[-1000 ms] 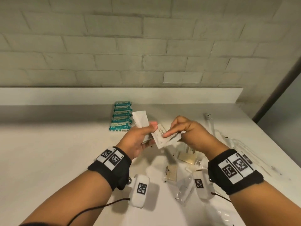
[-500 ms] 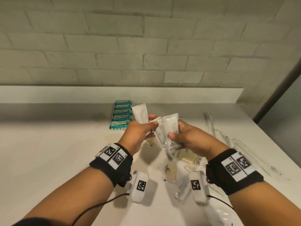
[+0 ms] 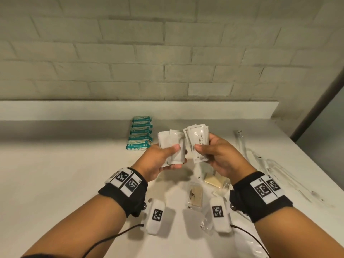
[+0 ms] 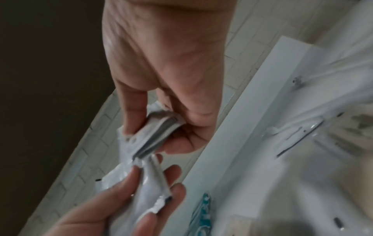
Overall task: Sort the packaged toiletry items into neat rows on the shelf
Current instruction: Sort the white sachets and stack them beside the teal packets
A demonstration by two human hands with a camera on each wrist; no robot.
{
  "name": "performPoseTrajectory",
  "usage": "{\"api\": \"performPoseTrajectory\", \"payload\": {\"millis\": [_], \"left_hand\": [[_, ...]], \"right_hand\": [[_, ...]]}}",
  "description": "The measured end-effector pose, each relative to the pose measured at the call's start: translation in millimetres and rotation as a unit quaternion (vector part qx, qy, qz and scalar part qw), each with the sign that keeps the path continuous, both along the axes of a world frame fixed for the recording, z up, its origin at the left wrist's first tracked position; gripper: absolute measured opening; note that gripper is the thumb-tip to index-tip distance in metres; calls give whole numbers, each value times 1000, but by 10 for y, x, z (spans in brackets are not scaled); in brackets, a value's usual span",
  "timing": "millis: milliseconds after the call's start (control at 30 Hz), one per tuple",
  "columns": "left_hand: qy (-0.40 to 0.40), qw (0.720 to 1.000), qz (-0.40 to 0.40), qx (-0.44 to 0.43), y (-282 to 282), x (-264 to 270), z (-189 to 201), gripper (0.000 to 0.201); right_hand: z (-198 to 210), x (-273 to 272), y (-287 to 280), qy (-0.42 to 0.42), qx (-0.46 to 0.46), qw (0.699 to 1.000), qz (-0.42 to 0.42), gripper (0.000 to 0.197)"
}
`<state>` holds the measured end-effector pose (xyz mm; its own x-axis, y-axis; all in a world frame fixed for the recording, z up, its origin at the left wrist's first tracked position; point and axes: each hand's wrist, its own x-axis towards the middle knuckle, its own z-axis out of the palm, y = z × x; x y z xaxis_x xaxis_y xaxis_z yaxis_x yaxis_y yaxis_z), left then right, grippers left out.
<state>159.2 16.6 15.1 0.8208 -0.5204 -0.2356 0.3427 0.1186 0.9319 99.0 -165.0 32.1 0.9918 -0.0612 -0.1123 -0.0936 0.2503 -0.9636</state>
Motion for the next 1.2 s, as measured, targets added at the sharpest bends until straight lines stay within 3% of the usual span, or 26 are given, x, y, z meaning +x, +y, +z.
{"api": "performPoseTrajectory", "payload": {"millis": [100, 200, 333, 433, 567, 700, 800, 933, 967, 1033, 1100, 1133, 1200], "left_hand": [[-17, 998, -39, 39, -39, -50, 22, 28], [23, 997, -64, 32, -42, -26, 40, 58], [32, 999, 20, -12, -8, 51, 39, 19], [-11, 996, 85, -24, 20, 113, 37, 20], [-39, 990, 136, -19, 51, 155, 10, 17], [-64, 990, 125, 9, 46, 157, -16, 13], [-88, 991, 92, 39, -18, 124, 8, 13], [-83, 995, 50, 19, -160, 33, 63, 16], [-73, 996, 55, 19, -168, 26, 81, 20], [-42, 996, 70, 34, -125, 69, 74, 50], [11, 997, 76, 20, -43, 138, 50, 69], [30, 997, 76, 11, -6, 161, 29, 66], [20, 998, 64, 22, 30, 146, -2, 39]], "right_hand": [[29, 19, 56, -9, -44, 999, 25, 37], [119, 17, 13, -86, -83, 993, -14, 30], [138, -56, -64, -105, -204, 972, 44, 38], [-76, -138, -83, -42, -262, 962, 59, 37], [-334, -249, -157, 57, -208, 975, 57, 26], [-215, -244, -158, 32, -182, 982, 35, 31], [-41, -173, -67, 14, -166, 984, 67, 34], [-21, -51, 187, 16, -197, 978, 71, 53], [-62, -32, 225, 21, -192, 980, 56, 58], [-162, -16, 232, 43, -166, 985, 37, 63], [-219, -42, 201, 59, -141, 988, 33, 50], [-239, -61, 173, 63, -129, 989, 31, 43], [-260, -91, 116, 70, -109, 991, 16, 33]]}}
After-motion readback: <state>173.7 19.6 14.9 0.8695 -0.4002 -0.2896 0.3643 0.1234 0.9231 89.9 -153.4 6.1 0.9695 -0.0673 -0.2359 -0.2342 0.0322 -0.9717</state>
